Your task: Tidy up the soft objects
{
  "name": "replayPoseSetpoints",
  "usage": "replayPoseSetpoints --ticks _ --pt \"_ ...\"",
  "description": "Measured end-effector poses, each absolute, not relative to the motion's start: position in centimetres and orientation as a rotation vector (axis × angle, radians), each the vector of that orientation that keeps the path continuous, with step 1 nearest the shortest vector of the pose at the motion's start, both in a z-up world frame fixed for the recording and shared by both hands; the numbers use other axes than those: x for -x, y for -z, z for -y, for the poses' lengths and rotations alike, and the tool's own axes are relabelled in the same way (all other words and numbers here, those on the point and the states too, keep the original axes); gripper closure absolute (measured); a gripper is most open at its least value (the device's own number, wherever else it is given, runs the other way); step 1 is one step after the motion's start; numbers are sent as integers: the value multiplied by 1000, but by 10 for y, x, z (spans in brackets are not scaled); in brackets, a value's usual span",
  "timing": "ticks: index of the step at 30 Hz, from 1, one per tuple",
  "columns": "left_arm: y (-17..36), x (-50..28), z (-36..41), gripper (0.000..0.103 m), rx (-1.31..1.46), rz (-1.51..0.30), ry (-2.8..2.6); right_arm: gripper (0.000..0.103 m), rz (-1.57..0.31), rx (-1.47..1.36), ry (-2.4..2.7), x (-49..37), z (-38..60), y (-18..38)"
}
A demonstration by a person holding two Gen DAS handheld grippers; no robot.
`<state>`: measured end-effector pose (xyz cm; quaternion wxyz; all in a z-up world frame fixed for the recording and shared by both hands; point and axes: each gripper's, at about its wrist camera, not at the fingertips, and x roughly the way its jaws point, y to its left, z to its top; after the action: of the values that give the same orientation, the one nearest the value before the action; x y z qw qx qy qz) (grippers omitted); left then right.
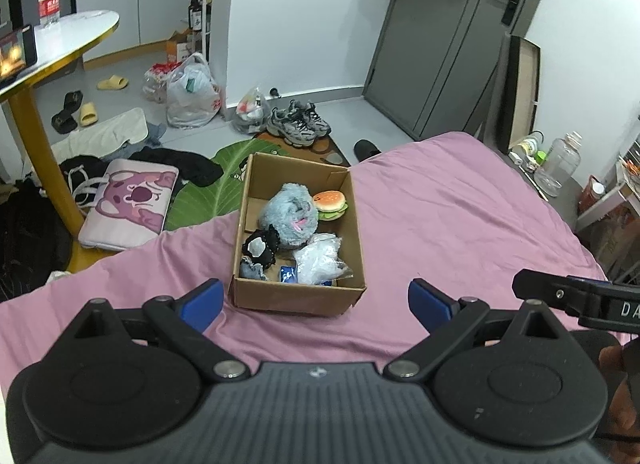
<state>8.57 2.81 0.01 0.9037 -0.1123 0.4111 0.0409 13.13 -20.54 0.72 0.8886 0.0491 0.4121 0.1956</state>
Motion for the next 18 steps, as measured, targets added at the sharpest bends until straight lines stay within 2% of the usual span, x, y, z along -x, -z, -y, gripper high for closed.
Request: replayPoseSetpoints --ticks 18 --pt "-14 -50 -13 5 176 -809 -29 0 -824 -76 -339 -90 221 -14"
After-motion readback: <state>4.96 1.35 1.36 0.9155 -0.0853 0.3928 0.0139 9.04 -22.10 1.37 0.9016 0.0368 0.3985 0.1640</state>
